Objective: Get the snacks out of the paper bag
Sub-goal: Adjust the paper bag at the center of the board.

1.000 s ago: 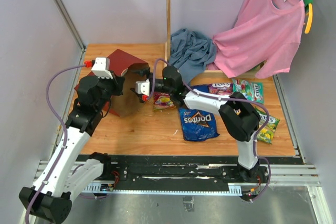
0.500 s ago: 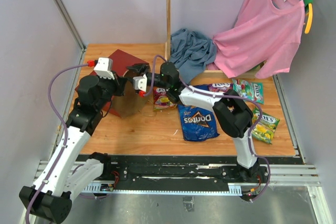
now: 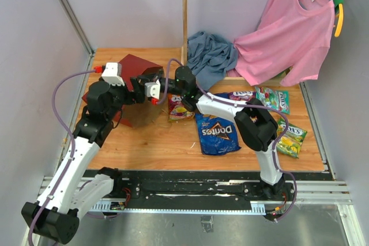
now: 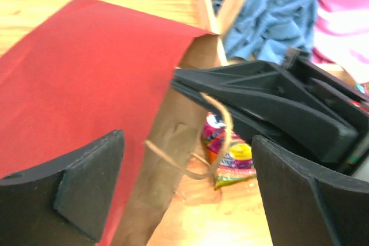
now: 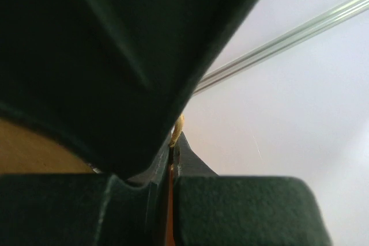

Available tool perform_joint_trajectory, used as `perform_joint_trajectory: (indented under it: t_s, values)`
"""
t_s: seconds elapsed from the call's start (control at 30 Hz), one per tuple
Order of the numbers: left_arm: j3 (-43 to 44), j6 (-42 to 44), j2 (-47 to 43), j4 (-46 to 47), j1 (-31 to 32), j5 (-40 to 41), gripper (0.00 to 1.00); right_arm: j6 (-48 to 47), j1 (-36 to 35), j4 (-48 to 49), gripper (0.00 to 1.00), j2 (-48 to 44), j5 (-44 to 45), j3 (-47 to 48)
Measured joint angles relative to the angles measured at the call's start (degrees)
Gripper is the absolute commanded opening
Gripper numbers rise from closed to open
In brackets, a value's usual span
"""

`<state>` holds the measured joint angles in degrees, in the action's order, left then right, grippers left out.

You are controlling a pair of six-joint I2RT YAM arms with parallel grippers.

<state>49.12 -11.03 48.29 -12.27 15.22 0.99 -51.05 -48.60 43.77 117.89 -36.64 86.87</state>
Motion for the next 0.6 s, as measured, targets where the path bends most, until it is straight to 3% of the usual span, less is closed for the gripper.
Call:
perform_joint_trajectory:
  t_s: [0.23,0.47,0.6]
  values:
    - [1.07,-8.61,-2.54,-3.17,-0.04,8.72,1.0,3.32,0.0,1.75,0.01,0.0,7.02,-0.15]
    - [-5.75,-25.75,-14.71,-3.93,-0.04,11.76,1.0,6.16,-0.26,2.73,0.01,0.94,18.69,-0.13]
    - [-9.11,-30.91,-19.45,-7.08,-0.04,14.49,1.0,8.39,-0.46,1.38,0.01,2.38,26.27,0.46]
